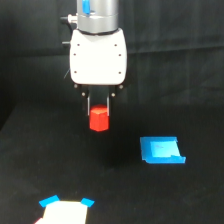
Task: Pick up the red object from the table
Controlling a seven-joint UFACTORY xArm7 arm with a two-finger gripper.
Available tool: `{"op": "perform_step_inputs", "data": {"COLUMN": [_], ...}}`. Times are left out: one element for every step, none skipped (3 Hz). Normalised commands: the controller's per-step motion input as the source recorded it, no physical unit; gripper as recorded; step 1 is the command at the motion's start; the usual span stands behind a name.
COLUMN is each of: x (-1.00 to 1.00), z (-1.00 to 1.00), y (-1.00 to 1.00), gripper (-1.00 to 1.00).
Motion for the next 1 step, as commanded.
{"op": "perform_step_inputs", "data": {"x": [0.85], "z": [-0.68], "y": [-0.36], "gripper": [-1.0]}}
